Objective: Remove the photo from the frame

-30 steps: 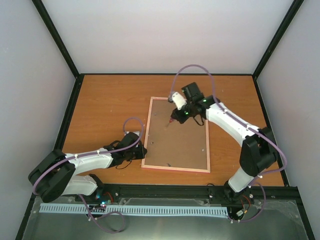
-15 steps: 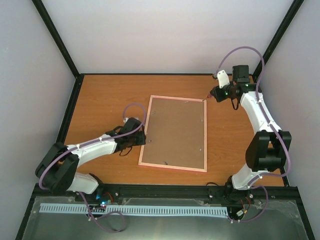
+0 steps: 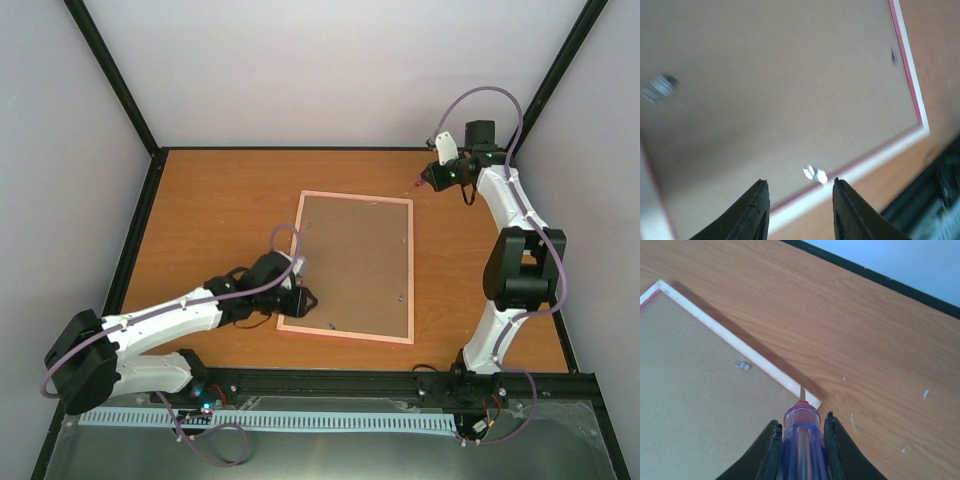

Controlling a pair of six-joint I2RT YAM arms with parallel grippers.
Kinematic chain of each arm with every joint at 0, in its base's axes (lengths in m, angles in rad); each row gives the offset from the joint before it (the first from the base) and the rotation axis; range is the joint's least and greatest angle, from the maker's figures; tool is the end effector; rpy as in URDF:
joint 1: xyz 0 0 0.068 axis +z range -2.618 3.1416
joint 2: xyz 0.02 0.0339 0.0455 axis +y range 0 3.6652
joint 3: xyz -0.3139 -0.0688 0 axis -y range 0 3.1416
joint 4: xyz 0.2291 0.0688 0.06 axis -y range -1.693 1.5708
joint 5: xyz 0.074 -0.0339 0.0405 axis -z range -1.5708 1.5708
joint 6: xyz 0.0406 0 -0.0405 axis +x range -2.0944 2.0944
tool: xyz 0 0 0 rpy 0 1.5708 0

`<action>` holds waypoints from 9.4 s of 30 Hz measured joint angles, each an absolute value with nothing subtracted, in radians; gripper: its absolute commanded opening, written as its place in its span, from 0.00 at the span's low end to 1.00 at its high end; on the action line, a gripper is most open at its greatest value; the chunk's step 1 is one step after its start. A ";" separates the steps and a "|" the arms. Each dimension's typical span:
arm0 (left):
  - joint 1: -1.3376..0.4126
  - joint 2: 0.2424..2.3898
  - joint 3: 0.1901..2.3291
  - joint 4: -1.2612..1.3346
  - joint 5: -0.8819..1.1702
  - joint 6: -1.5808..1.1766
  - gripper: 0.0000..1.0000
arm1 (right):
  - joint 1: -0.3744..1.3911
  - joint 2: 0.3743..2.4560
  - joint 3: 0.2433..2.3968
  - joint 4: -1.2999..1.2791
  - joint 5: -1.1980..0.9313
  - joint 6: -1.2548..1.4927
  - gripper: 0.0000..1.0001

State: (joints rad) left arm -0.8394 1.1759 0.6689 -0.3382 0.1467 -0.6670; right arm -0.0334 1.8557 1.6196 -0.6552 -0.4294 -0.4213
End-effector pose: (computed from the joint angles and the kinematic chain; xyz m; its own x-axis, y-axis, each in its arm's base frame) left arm 0.1321 -0.1561 0.2590 -0.8881 0.0734 -0.4537 0.3202 0.8068 -0.4964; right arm 0.4150 0.0030 0.3332 -0.6150 -0.3515 -0.7059 -0.5288 0.8478 0.0386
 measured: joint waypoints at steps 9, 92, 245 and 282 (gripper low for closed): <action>-0.997 1.215 0.548 -0.331 0.315 -0.698 0.36 | -0.033 1.995 1.748 -0.654 -0.458 -0.421 0.03; -0.618 1.092 0.455 -0.385 0.145 -0.807 0.44 | 0.627 1.794 1.600 -0.802 -0.447 -0.393 0.03; -0.789 1.132 0.773 -0.149 0.574 -0.036 0.36 | 0.420 1.428 1.218 -0.999 -1.071 -0.551 0.05; -0.809 1.245 0.773 -0.117 0.552 -0.128 0.03 | 0.337 1.413 1.245 -1.019 -1.082 -0.560 0.59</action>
State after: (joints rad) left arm -0.8093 1.2449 0.7731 -0.1169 0.5522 -0.1280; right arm 0.3367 1.4128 1.2446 -1.0195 -1.0824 -0.5598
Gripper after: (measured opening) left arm 0.125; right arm 0.549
